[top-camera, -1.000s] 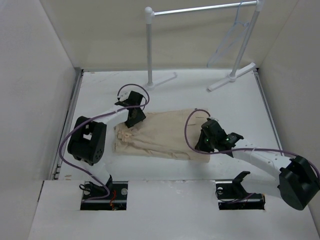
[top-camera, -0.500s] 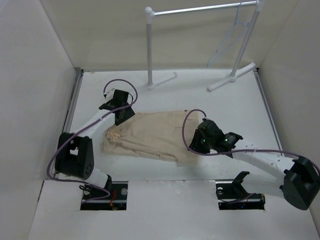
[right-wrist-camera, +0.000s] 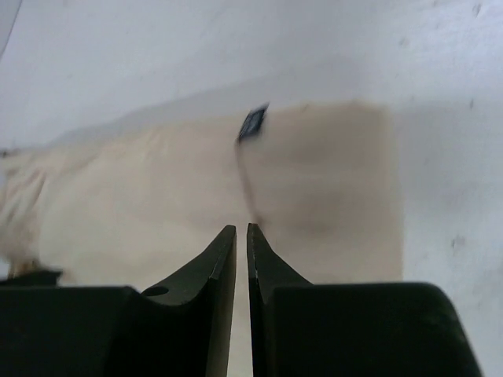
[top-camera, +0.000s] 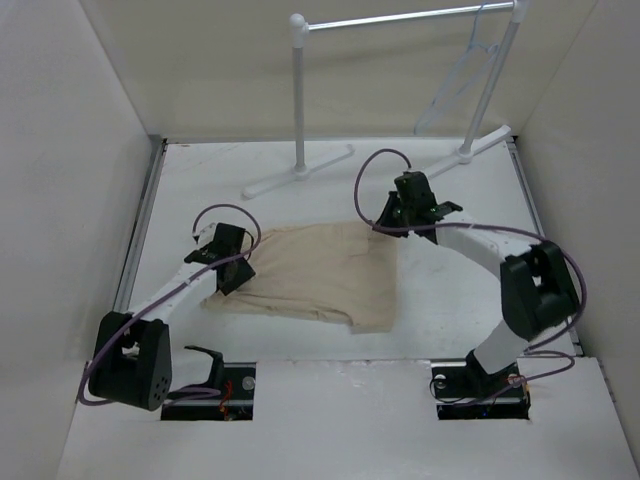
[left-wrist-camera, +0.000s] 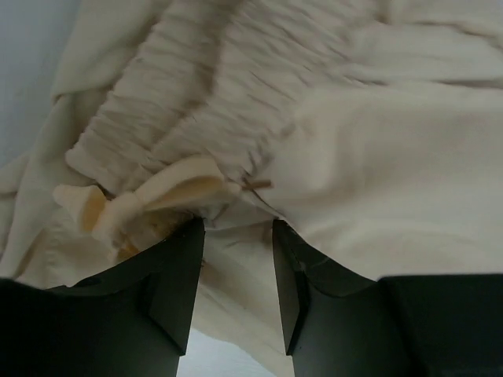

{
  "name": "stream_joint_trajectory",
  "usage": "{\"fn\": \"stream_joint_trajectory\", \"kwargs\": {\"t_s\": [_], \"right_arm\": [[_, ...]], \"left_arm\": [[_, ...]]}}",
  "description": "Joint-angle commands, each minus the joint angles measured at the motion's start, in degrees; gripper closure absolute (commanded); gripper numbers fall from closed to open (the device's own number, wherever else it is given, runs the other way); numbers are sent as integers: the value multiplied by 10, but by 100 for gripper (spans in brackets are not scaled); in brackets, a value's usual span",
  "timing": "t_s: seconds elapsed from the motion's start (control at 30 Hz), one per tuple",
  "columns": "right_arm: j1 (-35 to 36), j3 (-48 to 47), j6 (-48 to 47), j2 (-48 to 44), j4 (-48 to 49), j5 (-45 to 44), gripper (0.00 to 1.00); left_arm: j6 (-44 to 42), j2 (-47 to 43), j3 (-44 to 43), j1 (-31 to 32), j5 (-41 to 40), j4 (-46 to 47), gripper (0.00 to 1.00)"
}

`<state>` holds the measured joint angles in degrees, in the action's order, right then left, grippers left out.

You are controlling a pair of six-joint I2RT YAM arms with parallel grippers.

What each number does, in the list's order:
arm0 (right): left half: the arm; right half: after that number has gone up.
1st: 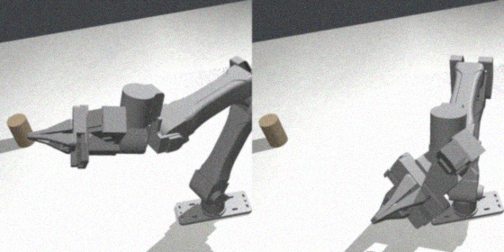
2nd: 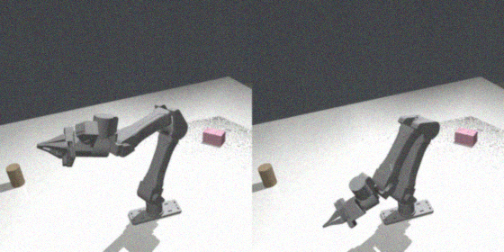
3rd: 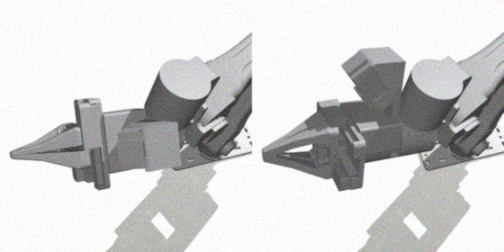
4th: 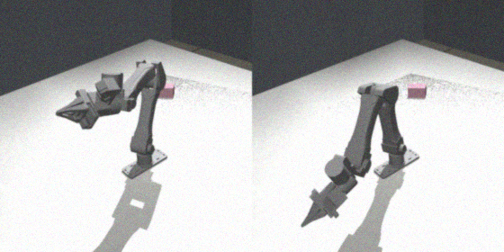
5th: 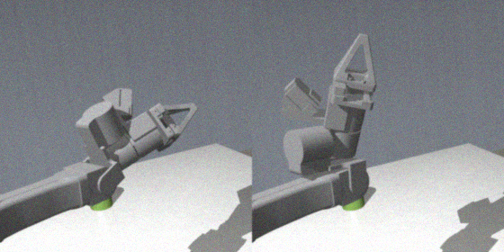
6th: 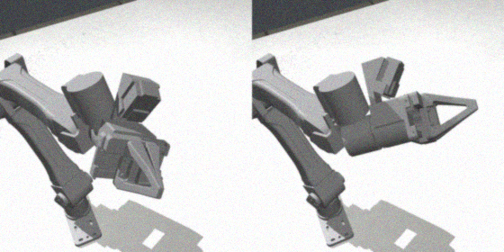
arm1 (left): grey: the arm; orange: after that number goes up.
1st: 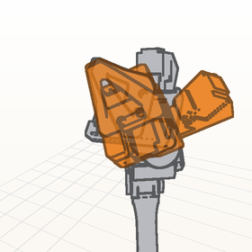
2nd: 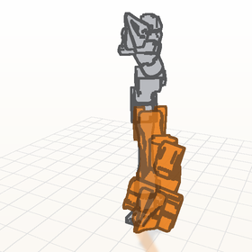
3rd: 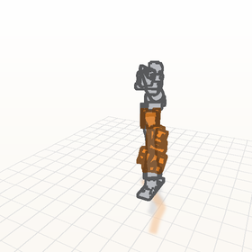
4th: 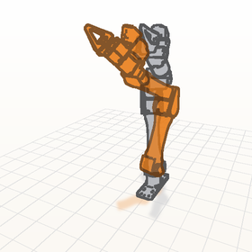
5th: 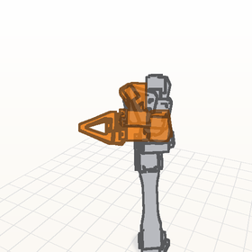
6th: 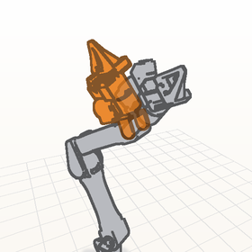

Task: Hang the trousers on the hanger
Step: Fold the trousers at the center of the board, then pick up the hanger from the clothesline.

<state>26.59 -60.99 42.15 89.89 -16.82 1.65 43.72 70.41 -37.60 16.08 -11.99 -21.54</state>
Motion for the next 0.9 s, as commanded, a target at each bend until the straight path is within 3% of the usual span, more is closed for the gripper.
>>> {"fn": "stream_joint_trajectory", "kwargs": {"t_s": [0.0, 0.13, 0.33, 0.43, 0.5, 0.53, 0.6, 0.67, 0.7, 0.73, 0.8, 0.87], "right_arm": [[-28, -54, -14, 76, 39, 17, 84], [-40, -83, -1, 108, 26, 13, 81], [-30, -106, -34, 11, -30, 33, 42], [-16, -99, -52, -64, -66, 53, 35], [-12, -96, -59, -106, -75, 62, 39], [-12, -98, -60, -128, -74, 69, 48], [-26, -125, -59, -162, -65, 85, 76], [-67, -174, -59, -169, -62, 90, 88], [-85, -202, -61, -163, -63, 87, 88], [-102, -225, -62, -155, -66, 87, 89], [-148, -287, -62, -126, -80, 92, 86], [-186, -337, -67, -97, -89, 83, 75]], "left_arm": [[25, -33, 36, -24, 4, -16, 62], [43, -76, 66, -34, 8, -38, 60], [46, -154, 16, -32, 11, -79, 52], [44, -155, -37, -20, 11, -83, 51], [42, -142, -62, -6, 7, -76, 51], [42, -130, -74, 4, 6, -71, 52], [40, -102, -93, 29, 5, -50, 58], [39, -79, -103, 48, 4, -26, 72], [38, -62, -113, 64, 6, -12, 84], [37, -50, -120, 73, 7, -4, 88], [34, -19, -145, 99, 4, 8, 91], [28, 8, -166, 119, 3, 18, 91]]}}
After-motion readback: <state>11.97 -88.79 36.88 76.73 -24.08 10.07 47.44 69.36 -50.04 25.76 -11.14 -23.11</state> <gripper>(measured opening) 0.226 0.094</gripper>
